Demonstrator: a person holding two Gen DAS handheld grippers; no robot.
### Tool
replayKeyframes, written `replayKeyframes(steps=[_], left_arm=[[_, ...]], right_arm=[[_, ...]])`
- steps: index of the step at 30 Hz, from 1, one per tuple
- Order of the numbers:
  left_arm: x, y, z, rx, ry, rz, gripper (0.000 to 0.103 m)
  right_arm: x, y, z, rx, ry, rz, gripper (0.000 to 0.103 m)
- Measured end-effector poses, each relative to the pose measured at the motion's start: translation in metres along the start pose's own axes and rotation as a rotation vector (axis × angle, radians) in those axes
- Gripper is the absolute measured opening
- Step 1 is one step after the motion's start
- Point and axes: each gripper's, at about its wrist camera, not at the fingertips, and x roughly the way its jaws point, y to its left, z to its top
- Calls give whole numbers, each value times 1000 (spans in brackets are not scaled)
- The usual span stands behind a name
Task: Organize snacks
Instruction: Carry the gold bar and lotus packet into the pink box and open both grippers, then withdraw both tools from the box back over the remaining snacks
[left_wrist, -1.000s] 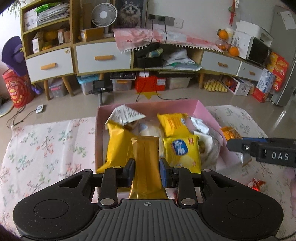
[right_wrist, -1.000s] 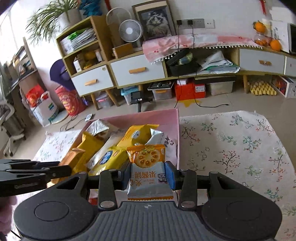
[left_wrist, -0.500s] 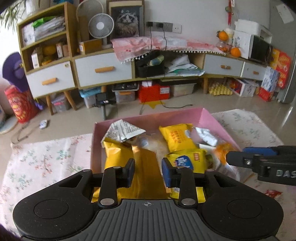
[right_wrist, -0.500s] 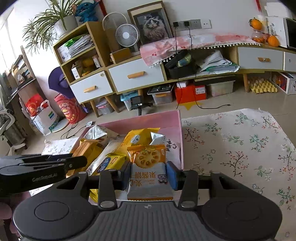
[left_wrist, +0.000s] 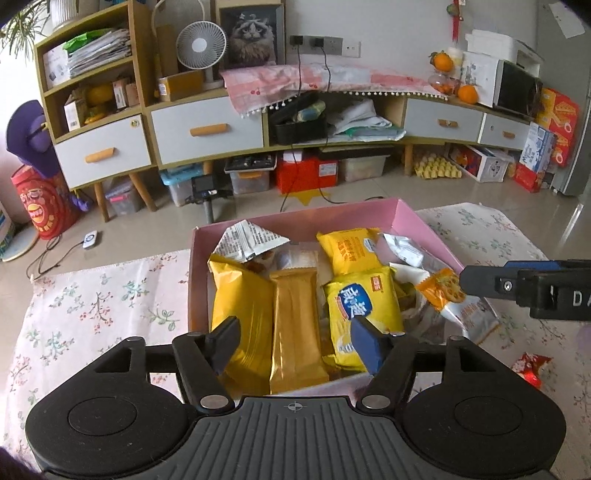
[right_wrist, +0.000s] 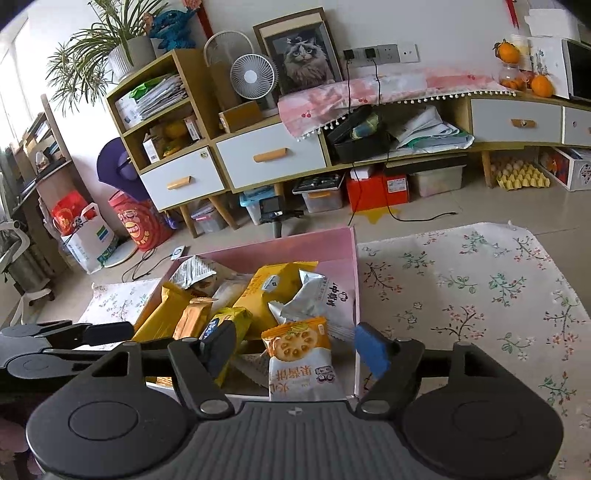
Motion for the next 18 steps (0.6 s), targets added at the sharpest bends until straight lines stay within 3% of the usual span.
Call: replayKeyframes(steps=[5,10,14,18], left_arm=[[-15,-1,-9,4,6,-8,75],[-26,-3,-23,20,36,-10,78],[-34,-4,-35,22,78,-12,89],[-39,-5,-48,23,116,-26,94]], right_arm=[[-9,-1,0,-4,8,-10,58],[-21,-3,-3,-11,20,-18,68],[-31,-3,-7,-32,39,-30,74],[-40,-3,-13,-81,77,-57,81]])
